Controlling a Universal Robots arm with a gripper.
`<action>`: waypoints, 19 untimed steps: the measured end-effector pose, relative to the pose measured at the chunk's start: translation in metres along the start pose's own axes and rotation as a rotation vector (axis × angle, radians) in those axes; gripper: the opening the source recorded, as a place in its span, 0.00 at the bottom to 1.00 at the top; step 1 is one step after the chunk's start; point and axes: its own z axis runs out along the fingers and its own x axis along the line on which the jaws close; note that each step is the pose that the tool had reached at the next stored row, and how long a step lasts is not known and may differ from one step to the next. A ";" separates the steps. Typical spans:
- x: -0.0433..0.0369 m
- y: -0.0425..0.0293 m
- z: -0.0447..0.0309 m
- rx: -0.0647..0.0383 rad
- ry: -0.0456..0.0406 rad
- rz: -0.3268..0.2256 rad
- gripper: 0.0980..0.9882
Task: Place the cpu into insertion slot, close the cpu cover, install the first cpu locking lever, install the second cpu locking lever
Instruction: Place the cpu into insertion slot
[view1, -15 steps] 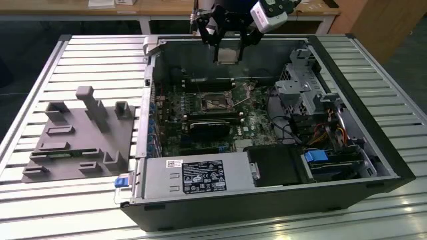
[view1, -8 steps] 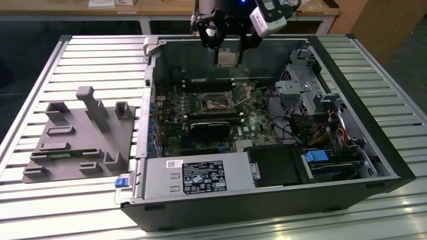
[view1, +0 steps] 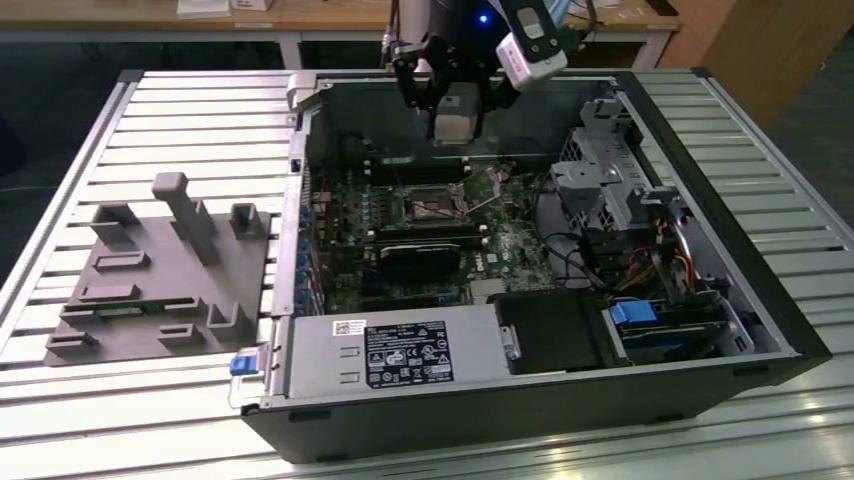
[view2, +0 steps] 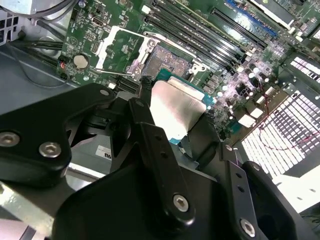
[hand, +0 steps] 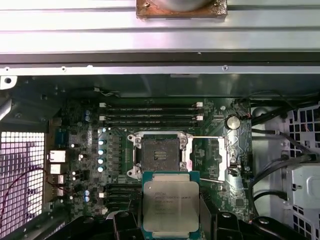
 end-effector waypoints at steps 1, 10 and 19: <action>0.0000 -0.0002 0.0018 0.000 0.0000 0.000 0.49; 0.0072 -0.0017 0.0166 0.000 -0.0018 0.020 0.49; 0.0071 -0.0024 0.0250 -0.003 -0.0161 0.180 0.49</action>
